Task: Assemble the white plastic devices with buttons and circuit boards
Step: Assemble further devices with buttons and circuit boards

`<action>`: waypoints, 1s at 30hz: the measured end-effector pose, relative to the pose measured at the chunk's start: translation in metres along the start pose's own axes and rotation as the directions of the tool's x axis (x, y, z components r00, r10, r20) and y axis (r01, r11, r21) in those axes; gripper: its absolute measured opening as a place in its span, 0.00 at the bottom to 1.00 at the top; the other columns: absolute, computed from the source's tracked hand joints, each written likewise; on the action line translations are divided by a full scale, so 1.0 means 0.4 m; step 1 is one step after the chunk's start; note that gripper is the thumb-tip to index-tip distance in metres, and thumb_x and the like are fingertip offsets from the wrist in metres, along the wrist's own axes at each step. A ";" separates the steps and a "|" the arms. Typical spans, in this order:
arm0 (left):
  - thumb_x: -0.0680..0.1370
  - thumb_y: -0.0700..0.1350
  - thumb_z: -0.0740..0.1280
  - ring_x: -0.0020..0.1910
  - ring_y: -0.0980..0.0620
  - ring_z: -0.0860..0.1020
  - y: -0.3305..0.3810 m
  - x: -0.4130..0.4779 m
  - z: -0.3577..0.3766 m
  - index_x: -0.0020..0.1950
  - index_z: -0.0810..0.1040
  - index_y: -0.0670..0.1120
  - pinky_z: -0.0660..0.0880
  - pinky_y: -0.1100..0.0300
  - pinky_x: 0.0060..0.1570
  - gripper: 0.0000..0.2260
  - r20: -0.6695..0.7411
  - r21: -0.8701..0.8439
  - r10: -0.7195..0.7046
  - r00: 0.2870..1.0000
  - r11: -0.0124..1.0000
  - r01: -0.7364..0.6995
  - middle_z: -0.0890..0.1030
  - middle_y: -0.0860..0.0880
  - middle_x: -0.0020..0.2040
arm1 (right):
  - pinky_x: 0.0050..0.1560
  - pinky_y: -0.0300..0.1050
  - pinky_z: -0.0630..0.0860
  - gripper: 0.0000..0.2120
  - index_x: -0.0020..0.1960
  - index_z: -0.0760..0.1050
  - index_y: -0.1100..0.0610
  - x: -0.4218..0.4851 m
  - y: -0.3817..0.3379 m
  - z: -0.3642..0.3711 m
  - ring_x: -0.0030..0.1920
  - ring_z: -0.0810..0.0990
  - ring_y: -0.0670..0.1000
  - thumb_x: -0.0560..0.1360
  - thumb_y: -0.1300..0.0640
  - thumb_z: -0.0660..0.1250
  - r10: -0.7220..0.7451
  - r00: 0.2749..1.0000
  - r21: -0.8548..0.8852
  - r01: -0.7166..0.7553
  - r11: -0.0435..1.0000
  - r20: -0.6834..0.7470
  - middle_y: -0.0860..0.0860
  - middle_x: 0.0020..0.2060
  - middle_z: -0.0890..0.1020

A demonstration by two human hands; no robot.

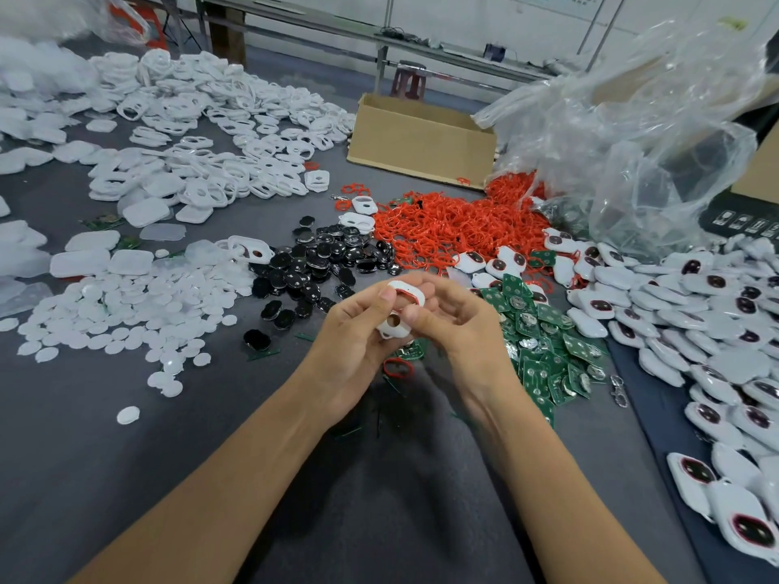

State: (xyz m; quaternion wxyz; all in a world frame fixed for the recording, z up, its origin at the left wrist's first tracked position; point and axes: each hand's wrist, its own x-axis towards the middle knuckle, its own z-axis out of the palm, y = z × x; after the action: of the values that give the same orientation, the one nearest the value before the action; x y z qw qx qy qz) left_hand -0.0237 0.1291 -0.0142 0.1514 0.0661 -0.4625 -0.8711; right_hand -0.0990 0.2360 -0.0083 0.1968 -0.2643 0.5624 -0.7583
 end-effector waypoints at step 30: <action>0.80 0.35 0.60 0.46 0.50 0.84 0.001 0.015 -0.004 0.50 0.79 0.40 0.80 0.63 0.44 0.08 -0.208 0.086 0.124 0.970 0.990 -0.108 0.85 0.45 0.45 | 0.45 0.46 0.80 0.11 0.56 0.77 0.61 0.003 -0.011 -0.017 0.40 0.83 0.52 0.81 0.63 0.57 -0.116 0.983 -0.450 0.041 0.892 -0.140 0.54 0.43 0.84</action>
State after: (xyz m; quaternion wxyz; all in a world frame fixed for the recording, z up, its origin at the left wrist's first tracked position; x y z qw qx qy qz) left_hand -0.0287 0.1257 -0.0148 0.2483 0.1373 -0.4787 -0.8309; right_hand -0.1040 0.2416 -0.0055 0.0536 -0.2620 0.7239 -0.6359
